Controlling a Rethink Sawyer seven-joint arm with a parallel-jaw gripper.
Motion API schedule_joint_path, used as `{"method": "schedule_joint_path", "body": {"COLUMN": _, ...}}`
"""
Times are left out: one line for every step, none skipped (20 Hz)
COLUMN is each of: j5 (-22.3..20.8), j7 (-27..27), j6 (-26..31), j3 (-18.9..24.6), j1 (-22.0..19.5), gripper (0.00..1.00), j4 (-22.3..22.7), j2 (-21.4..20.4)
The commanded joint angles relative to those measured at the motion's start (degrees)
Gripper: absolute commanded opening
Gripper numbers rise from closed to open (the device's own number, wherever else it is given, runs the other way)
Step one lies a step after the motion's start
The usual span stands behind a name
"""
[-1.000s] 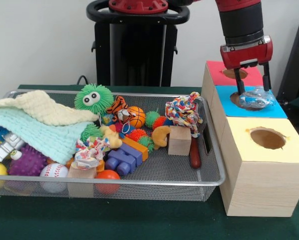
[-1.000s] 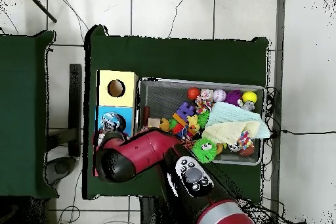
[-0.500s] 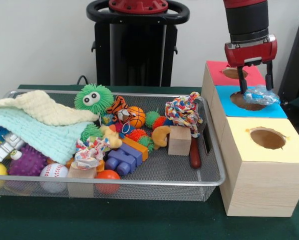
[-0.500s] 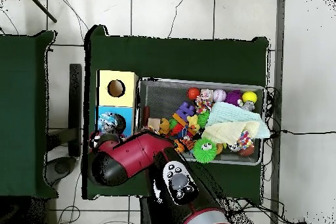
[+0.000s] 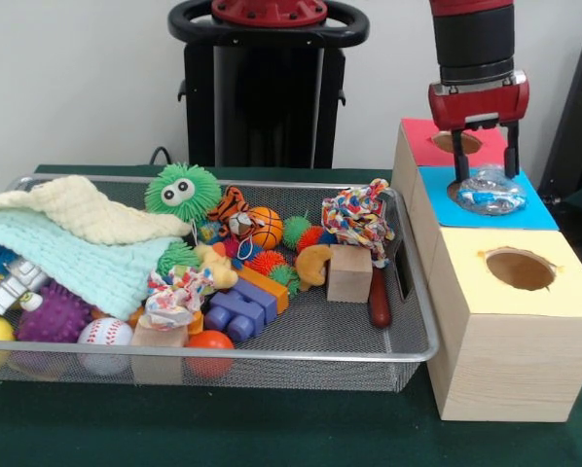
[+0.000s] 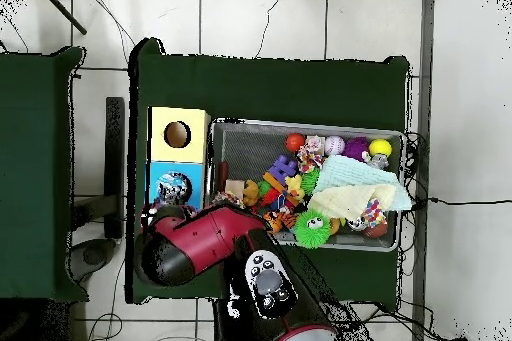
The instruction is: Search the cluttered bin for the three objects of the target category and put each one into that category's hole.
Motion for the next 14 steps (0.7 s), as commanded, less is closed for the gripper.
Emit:
{"method": "schedule_joint_path", "body": {"j5": -2.9, "j7": 1.9, "j6": -2.1, "j3": -4.7, "j1": 0.4, "gripper": 1.0, "j4": -5.6, "j2": -0.2}}
{"method": "schedule_joint_path", "body": {"j5": -2.8, "j7": 1.8, "j6": -2.2, "j3": -4.8, "j1": 0.4, "gripper": 1.0, "j4": -5.7, "j2": -0.1}}
{"method": "schedule_joint_path", "body": {"j5": -2.7, "j7": 1.8, "j6": -2.1, "j3": -5.0, "j1": 0.5, "gripper": 1.0, "j4": -5.7, "j2": -0.1}}
{"method": "schedule_joint_path", "body": {"j5": -2.6, "j7": 1.8, "j6": -2.1, "j3": -5.1, "j1": 0.6, "gripper": 1.0, "j4": -5.7, "j2": -0.1}}
{"method": "schedule_joint_path", "body": {"j5": -2.4, "j7": 1.7, "j6": -1.9, "j3": -5.1, "j1": 0.6, "gripper": 1.0, "j4": -5.7, "j2": -0.2}}
{"method": "schedule_joint_path", "body": {"j5": -2.3, "j7": 1.6, "j6": -1.8, "j3": -5.1, "j1": 0.6, "gripper": 1.0, "j4": -5.7, "j2": -0.3}}
{"method": "schedule_joint_path", "body": {"j5": -2.2, "j7": 1.6, "j6": -1.8, "j3": -5.1, "j1": 0.6, "gripper": 1.0, "j4": -5.6, "j2": -0.4}}
{"method": "schedule_joint_path", "body": {"j5": -2.1, "j7": 1.6, "j6": -1.7, "j3": -5.1, "j1": 0.7, "gripper": 1.0, "j4": -5.6, "j2": -0.4}}
{"method": "schedule_joint_path", "body": {"j5": -2.0, "j7": 1.6, "j6": -1.8, "j3": -5.2, "j1": 0.8, "gripper": 1.0, "j4": -5.5, "j2": -0.5}}
{"method": "schedule_joint_path", "body": {"j5": -2.0, "j7": 1.7, "j6": -1.8, "j3": -5.3, "j1": 0.8, "gripper": 1.0, "j4": -5.5, "j2": -0.5}}
{"method": "schedule_joint_path", "body": {"j5": -1.9, "j7": 1.7, "j6": -1.8, "j3": -5.4, "j1": 0.9, "gripper": 1.0, "j4": -5.4, "j2": -0.7}}
{"method": "schedule_joint_path", "body": {"j5": -1.9, "j7": 1.7, "j6": -1.7, "j3": -5.4, "j1": 0.9, "gripper": 1.0, "j4": -5.4, "j2": -0.7}}
{"method": "schedule_joint_path", "body": {"j5": -1.9, "j7": 1.7, "j6": -1.7, "j3": -5.5, "j1": 1.0, "gripper": 1.0, "j4": -5.4, "j2": -0.7}}
{"method": "schedule_joint_path", "body": {"j5": -1.9, "j7": 1.7, "j6": -1.7, "j3": -5.5, "j1": 1.0, "gripper": 1.0, "j4": -5.4, "j2": -0.7}}
